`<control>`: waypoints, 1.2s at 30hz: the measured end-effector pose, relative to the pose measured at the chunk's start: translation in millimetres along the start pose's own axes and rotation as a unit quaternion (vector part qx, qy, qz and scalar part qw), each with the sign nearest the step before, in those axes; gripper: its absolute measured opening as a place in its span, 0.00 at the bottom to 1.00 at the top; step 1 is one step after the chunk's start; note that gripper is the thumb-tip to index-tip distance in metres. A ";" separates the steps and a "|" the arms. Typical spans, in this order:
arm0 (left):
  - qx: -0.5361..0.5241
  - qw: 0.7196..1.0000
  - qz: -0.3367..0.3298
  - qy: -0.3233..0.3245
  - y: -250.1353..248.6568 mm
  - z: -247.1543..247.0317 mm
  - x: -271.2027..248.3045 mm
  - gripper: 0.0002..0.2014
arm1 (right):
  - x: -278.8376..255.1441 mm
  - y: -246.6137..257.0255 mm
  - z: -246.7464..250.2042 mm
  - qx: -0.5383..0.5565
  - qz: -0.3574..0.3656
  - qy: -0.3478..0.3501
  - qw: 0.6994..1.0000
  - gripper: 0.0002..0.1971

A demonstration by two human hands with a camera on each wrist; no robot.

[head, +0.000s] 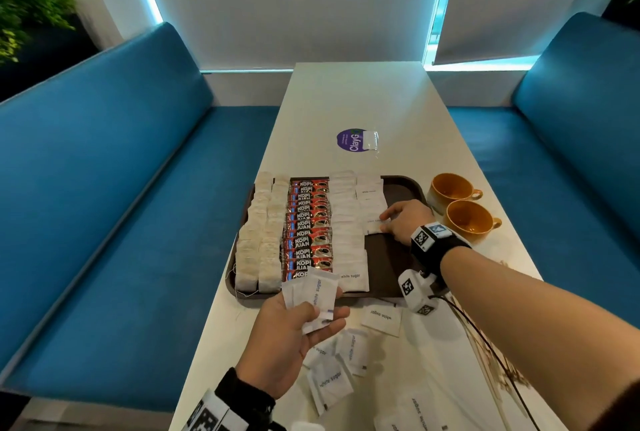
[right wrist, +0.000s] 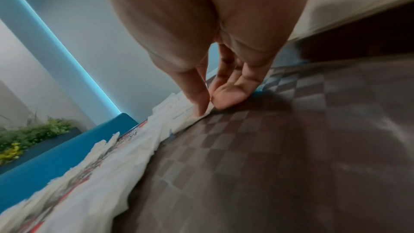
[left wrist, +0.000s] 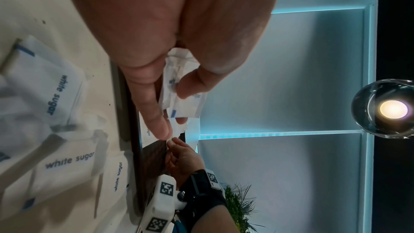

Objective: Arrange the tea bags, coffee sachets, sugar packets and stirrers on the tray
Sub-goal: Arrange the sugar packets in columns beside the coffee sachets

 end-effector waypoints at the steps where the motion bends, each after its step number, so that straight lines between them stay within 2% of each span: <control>1: -0.001 1.000 0.000 -0.001 0.2 0.5 0.2 0.19 | 1.1 0.3 -0.2 -0.005 -0.003 0.003 1.000 0.06; 8: -0.011 1.000 0.002 -0.008 -0.5 -0.6 1.3 0.18 | 4.3 3.2 2.1 -0.020 0.003 -0.001 1.000 0.07; 12: -0.006 1.000 -0.007 -0.010 -3.1 -1.3 -1.3 0.16 | -7.5 4.8 8.6 0.037 0.024 -0.021 0.999 0.08; 17: -0.011 1.000 -0.029 -0.001 -6.7 -5.9 -6.2 0.14 | -78.8 33.5 22.5 0.148 0.113 0.005 0.982 0.05; 21: -0.006 0.999 -0.044 0.009 -5.8 -12.7 -15.0 0.13 | -160.9 53.3 20.7 0.207 0.189 0.097 0.955 0.04; 24: 0.008 0.999 -0.045 0.003 -3.9 -17.4 -22.8 0.11 | -205.0 48.3 7.6 0.230 0.211 0.159 0.937 0.06; 27: 0.045 0.998 -0.043 0.005 -2.6 -22.9 -26.2 0.08 | -226.6 33.9 -4.6 0.222 0.219 0.136 0.940 0.07; 30: 0.060 0.996 -0.060 -0.010 -4.4 -25.2 -28.9 0.04 | -239.7 20.4 -12.4 0.271 0.231 0.115 0.927 0.08; 36: 0.038 0.997 -0.069 -0.022 -6.0 -34.1 -34.0 0.13 | -255.3 8.4 -20.1 0.335 0.210 0.118 0.911 0.08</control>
Point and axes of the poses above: each hand's wrist, its own x-axis towards the middle knuckle, its own z-axis out of the back of the hand, y = z × x, the point moved 6 cm from there along x, towards the middle knuckle, and after that the axes turned 9 degrees about y, right-handed, at the moved point
